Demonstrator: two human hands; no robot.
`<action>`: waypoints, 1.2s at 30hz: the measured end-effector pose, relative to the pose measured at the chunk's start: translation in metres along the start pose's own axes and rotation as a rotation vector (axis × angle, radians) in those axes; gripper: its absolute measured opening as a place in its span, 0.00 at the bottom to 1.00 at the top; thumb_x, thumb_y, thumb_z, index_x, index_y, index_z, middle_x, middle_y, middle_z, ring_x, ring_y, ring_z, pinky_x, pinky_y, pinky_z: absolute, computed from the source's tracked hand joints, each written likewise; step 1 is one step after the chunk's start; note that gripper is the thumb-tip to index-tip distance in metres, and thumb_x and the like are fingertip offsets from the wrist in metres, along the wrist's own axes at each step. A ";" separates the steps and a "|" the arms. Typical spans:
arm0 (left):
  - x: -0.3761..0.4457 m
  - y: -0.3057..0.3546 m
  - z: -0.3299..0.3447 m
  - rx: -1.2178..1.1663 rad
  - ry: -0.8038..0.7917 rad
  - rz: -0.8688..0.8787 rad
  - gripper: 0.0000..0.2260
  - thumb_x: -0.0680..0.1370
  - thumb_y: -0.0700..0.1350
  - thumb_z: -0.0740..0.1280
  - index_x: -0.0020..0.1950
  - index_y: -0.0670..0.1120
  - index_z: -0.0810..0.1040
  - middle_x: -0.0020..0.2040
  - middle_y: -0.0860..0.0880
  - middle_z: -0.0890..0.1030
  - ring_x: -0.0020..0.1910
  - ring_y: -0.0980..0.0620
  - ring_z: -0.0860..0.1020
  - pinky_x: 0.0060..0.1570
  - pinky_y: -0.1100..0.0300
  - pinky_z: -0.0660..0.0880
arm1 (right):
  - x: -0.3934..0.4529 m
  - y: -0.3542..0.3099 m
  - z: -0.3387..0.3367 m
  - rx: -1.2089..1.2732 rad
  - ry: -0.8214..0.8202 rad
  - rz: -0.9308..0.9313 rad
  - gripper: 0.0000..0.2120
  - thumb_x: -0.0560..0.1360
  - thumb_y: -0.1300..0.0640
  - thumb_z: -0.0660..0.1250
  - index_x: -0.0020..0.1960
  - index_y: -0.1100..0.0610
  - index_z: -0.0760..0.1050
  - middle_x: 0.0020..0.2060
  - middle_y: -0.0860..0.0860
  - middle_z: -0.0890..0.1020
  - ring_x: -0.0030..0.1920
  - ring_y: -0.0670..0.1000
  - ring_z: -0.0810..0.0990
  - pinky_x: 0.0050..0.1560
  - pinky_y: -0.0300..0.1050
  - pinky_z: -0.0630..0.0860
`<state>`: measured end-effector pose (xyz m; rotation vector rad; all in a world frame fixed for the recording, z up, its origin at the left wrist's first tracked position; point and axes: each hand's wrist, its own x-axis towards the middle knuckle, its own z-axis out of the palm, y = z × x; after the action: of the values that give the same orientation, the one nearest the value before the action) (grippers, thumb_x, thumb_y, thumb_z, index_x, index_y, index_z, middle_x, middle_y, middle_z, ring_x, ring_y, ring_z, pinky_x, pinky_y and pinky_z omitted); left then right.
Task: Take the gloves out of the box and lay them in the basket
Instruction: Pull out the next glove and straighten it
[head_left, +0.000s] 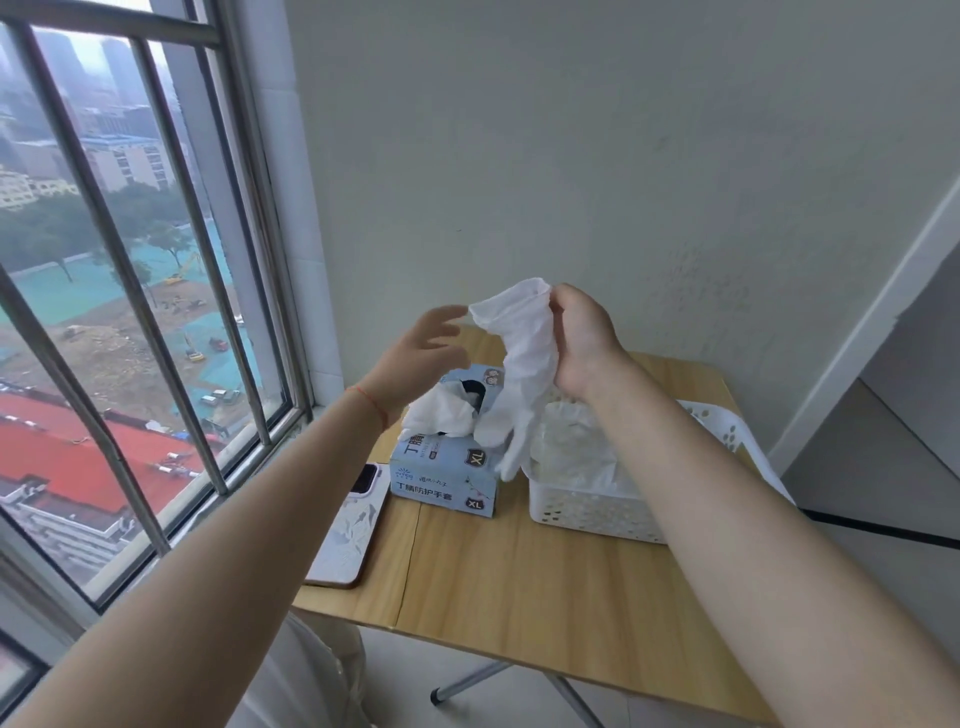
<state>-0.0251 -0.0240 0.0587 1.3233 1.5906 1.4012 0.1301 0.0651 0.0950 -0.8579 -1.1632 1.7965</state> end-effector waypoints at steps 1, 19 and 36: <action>-0.003 0.008 0.003 -0.061 -0.091 0.021 0.20 0.78 0.34 0.65 0.67 0.52 0.73 0.60 0.51 0.77 0.48 0.61 0.78 0.44 0.68 0.73 | -0.003 -0.002 0.000 0.017 -0.040 0.017 0.03 0.69 0.57 0.61 0.37 0.54 0.68 0.35 0.53 0.70 0.38 0.53 0.71 0.39 0.44 0.69; -0.016 0.011 0.018 -0.093 -0.201 -0.068 0.13 0.77 0.49 0.71 0.46 0.38 0.80 0.36 0.44 0.77 0.32 0.50 0.73 0.30 0.62 0.68 | -0.040 -0.009 -0.031 -0.816 -0.452 0.012 0.21 0.73 0.43 0.71 0.56 0.58 0.80 0.47 0.52 0.84 0.47 0.50 0.82 0.49 0.44 0.76; -0.031 -0.048 0.002 -0.290 -0.346 -0.321 0.20 0.75 0.46 0.73 0.63 0.37 0.78 0.59 0.39 0.82 0.58 0.41 0.81 0.62 0.47 0.77 | -0.021 -0.006 -0.019 -0.955 0.153 -0.282 0.05 0.76 0.57 0.59 0.42 0.54 0.69 0.36 0.51 0.69 0.36 0.50 0.66 0.36 0.43 0.63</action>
<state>-0.0269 -0.0496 0.0075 1.0199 1.2484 1.0883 0.1574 0.0546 0.0960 -1.2382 -1.9507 0.8712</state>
